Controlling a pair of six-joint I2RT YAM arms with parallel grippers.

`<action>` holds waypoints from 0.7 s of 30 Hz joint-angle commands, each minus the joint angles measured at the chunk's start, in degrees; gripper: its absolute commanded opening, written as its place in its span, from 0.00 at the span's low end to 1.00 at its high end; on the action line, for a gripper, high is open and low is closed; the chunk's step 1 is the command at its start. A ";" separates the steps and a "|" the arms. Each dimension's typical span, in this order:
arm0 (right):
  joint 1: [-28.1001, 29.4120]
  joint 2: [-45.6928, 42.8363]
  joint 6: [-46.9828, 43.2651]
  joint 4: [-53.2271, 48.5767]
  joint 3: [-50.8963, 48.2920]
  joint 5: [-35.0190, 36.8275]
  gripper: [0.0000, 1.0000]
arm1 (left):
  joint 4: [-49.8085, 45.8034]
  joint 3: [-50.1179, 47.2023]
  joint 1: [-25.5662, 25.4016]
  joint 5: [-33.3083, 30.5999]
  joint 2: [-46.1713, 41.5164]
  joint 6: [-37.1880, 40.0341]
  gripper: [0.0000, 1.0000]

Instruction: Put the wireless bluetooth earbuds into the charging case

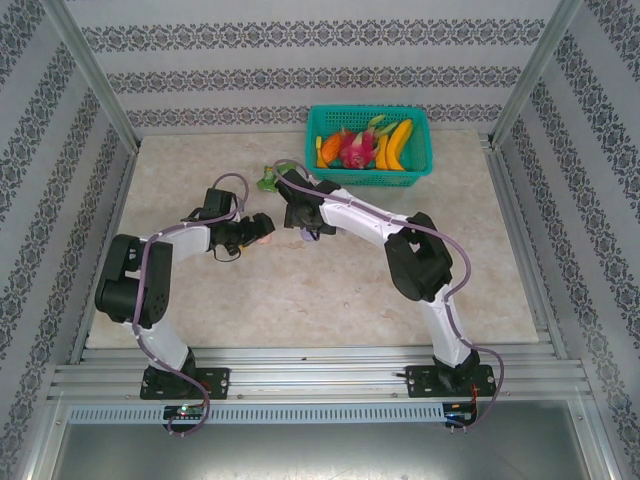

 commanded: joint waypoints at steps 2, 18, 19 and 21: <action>0.29 3.53 2.74 -4.70 4.27 1.57 0.82 | -4.94 2.42 0.89 -4.12 -5.64 1.60 1.00; -0.10 9.73 4.89 -6.07 7.45 -0.40 0.76 | -9.97 7.11 2.32 -10.80 -17.54 4.17 1.00; -0.15 9.82 4.88 -6.03 7.40 -0.47 0.75 | -9.75 7.44 2.35 -10.78 -17.74 4.25 1.00; -0.18 9.91 4.63 -5.79 6.94 -0.36 0.74 | -9.73 8.15 2.48 -10.91 -18.23 4.39 1.00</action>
